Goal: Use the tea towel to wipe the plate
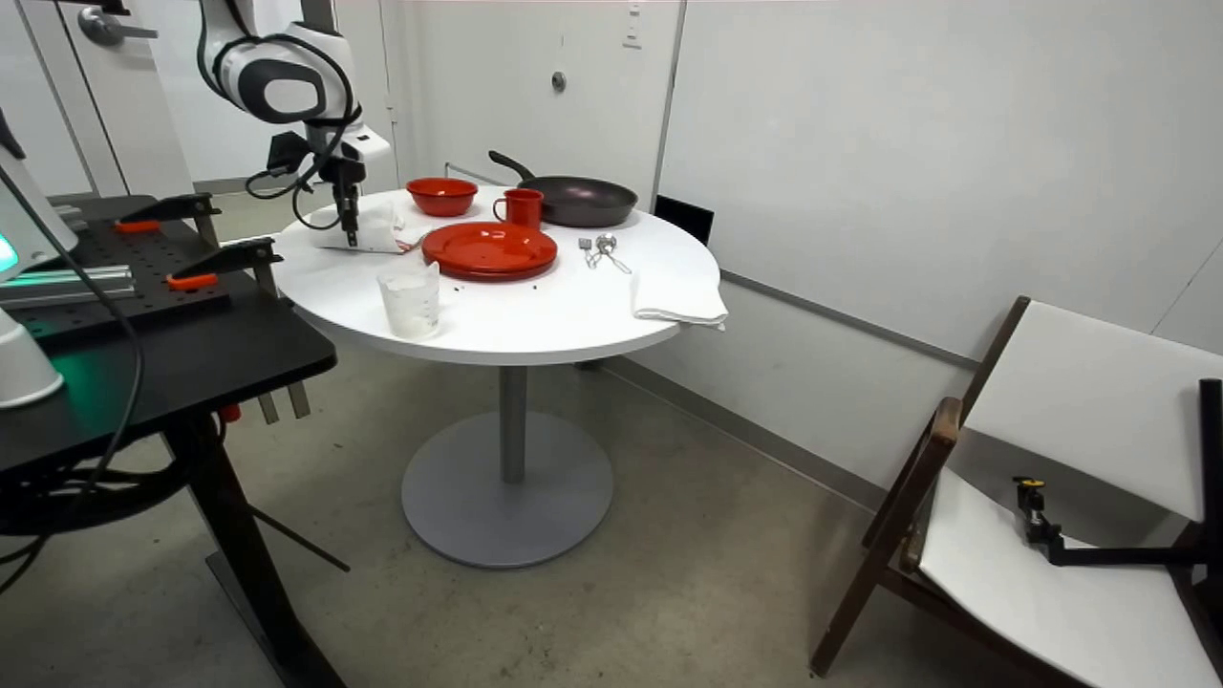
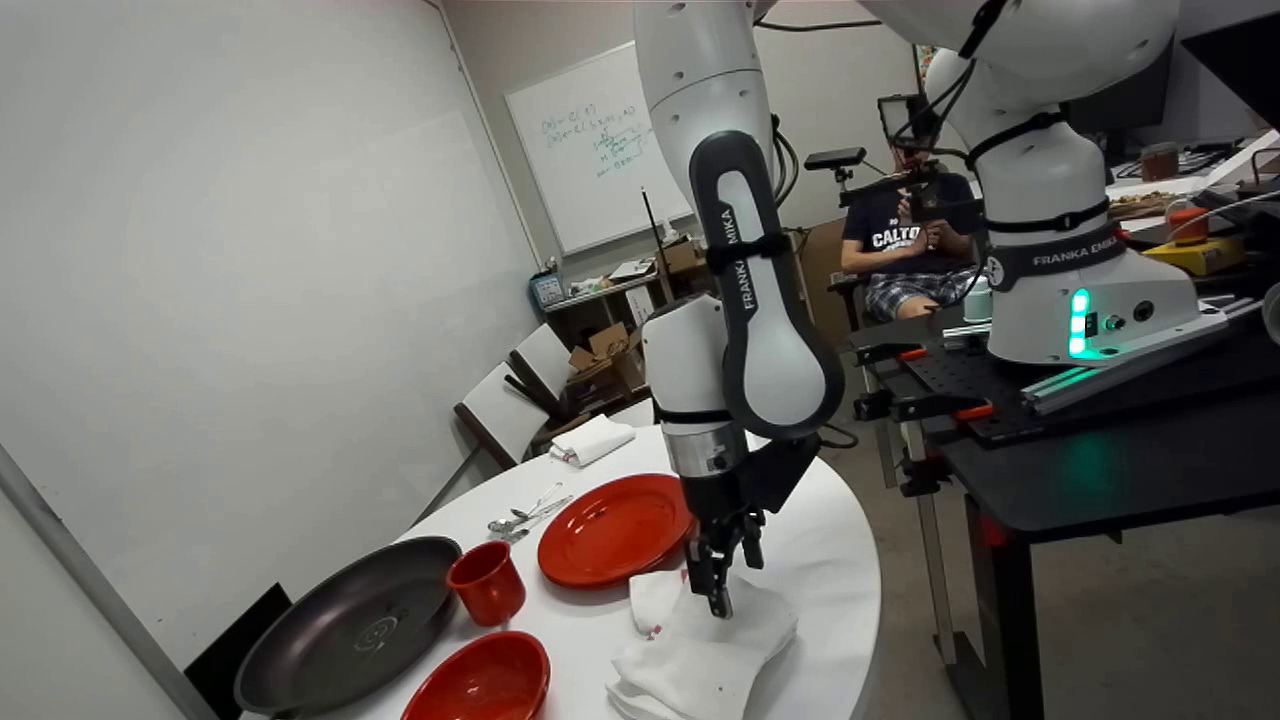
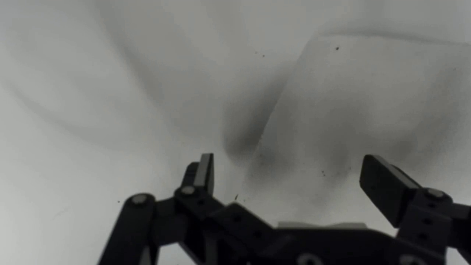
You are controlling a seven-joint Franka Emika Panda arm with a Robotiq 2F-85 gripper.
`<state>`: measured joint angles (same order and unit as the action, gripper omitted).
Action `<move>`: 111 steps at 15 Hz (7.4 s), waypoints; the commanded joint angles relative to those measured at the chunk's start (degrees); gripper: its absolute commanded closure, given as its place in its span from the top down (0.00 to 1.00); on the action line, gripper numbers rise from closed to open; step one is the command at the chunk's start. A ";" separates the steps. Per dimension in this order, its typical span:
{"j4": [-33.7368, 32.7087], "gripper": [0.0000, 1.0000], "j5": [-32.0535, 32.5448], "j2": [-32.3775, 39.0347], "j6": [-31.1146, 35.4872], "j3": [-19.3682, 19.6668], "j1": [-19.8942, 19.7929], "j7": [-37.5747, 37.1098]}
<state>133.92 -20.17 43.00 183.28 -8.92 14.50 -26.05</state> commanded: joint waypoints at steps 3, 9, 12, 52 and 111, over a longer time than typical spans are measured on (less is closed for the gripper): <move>-2.36 0.70 -1.38 2.65 0.75 0.08 0.54 -0.58; -4.15 0.25 -1.25 3.77 0.44 -0.39 0.49 -0.36; -4.40 0.03 -1.23 3.67 0.59 -0.86 0.29 -0.23; -1.50 0.02 -2.83 -19.12 -10.40 17.24 6.20 -11.17; -22.61 0.02 23.68 7.70 -36.36 28.86 11.71 -32.93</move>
<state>112.97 -1.74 48.74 149.18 17.33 23.30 -54.81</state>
